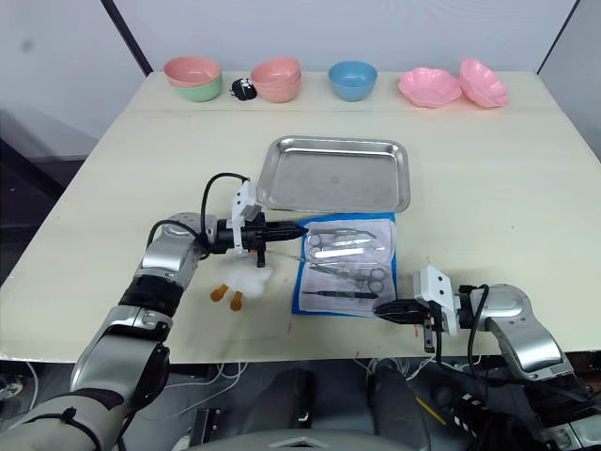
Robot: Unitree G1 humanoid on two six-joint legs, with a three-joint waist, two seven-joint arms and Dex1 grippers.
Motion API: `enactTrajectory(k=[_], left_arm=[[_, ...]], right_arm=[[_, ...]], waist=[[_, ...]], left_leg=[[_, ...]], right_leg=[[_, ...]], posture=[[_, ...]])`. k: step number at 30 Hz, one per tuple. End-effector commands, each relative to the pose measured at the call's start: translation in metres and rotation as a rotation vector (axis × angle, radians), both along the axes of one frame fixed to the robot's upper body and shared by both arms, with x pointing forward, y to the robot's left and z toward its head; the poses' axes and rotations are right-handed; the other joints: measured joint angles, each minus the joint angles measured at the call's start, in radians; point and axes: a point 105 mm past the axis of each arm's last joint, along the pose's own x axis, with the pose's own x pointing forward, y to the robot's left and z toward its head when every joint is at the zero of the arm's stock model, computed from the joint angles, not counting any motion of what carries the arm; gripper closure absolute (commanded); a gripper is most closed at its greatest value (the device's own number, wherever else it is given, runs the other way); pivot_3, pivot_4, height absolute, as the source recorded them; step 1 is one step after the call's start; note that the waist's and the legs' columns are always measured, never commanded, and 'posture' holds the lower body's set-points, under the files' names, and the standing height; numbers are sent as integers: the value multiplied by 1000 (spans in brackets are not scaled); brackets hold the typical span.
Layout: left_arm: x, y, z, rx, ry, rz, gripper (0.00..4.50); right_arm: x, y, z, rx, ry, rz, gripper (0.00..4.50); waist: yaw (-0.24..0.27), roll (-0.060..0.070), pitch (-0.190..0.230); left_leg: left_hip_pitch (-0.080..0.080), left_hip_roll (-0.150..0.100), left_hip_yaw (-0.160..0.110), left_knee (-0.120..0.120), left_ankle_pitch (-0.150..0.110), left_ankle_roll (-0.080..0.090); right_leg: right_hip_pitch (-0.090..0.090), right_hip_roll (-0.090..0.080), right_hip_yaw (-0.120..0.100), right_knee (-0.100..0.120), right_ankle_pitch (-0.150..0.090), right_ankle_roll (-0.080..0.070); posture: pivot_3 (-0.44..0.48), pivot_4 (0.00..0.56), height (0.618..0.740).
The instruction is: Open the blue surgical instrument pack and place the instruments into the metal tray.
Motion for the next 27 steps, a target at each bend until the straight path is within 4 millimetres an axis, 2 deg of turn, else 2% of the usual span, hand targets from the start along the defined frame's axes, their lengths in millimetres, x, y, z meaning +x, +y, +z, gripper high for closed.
enactTrajectory(k=[1,13,20,23,27], left_arm=[[1,4,-18,83,66,24,4500],[11,-6,-25,180,16,-10,4500],[14,-5,-22,156,31,5,4500],[16,-4,-18,130,27,20,3639],[19,-2,-14,112,-9,44,1845]], right_arm=[[0,-3,-8,-29,20,-19,4445],[1,-2,-6,-21,15,-27,4445],[1,0,-4,-14,13,-29,4445],[1,0,-5,-13,14,-31,4500],[1,0,-5,-12,15,-34,4500]], waist=[[0,0,0],[10,-2,-3],[10,-2,-4],[9,-2,-4],[8,-2,-4]], left_leg=[[0,0,0,0,0,0],[2,-1,1,1,0,0],[2,-1,0,1,0,0],[2,-1,0,1,0,0],[2,-1,0,1,0,0]], right_leg=[[0,0,0,0,0,0],[5,-1,-3,-1,0,0],[5,-1,-3,-1,0,0],[5,-1,-3,-1,0,0],[5,-1,-3,-1,0,0]], posture=[[0,150,740],[0,150,740],[0,150,740],[0,150,740],[0,150,740]])
